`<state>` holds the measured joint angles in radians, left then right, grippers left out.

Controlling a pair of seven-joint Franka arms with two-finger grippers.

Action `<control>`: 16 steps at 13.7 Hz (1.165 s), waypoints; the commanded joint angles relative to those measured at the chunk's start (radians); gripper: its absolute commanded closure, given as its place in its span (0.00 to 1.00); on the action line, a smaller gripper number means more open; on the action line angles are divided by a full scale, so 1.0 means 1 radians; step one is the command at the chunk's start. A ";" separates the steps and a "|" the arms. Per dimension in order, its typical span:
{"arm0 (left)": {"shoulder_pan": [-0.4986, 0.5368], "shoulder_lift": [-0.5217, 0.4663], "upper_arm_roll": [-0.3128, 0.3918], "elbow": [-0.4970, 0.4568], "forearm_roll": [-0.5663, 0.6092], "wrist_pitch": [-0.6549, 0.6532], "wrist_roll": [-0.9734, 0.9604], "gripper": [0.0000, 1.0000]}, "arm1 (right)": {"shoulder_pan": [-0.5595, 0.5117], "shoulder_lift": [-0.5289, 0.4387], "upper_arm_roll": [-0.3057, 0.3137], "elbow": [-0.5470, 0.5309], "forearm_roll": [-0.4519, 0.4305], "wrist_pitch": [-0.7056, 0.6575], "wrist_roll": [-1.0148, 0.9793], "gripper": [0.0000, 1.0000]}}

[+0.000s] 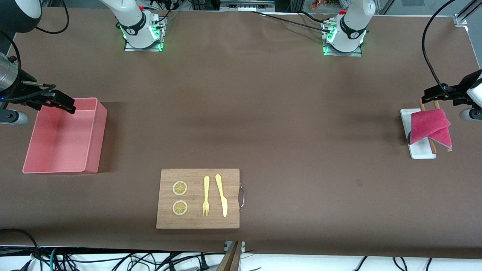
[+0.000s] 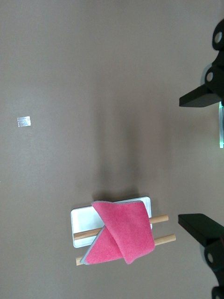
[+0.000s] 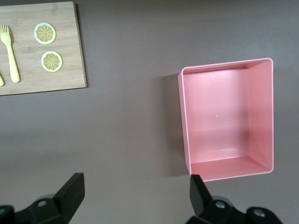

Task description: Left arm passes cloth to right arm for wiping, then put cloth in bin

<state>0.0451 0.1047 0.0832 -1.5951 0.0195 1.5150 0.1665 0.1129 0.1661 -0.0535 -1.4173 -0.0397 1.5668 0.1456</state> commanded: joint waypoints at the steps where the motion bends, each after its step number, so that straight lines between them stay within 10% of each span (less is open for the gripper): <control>1: -0.001 0.015 0.001 0.003 -0.010 0.005 -0.005 0.00 | -0.004 0.010 0.007 0.024 -0.006 -0.008 0.003 0.00; 16: 0.231 0.380 0.009 0.090 0.120 0.155 0.508 0.00 | -0.004 0.010 0.009 0.024 -0.005 -0.008 0.009 0.00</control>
<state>0.2680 0.4294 0.0950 -1.5609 0.1263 1.6877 0.6287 0.1126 0.1661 -0.0507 -1.4173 -0.0396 1.5669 0.1456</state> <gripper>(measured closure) 0.000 0.000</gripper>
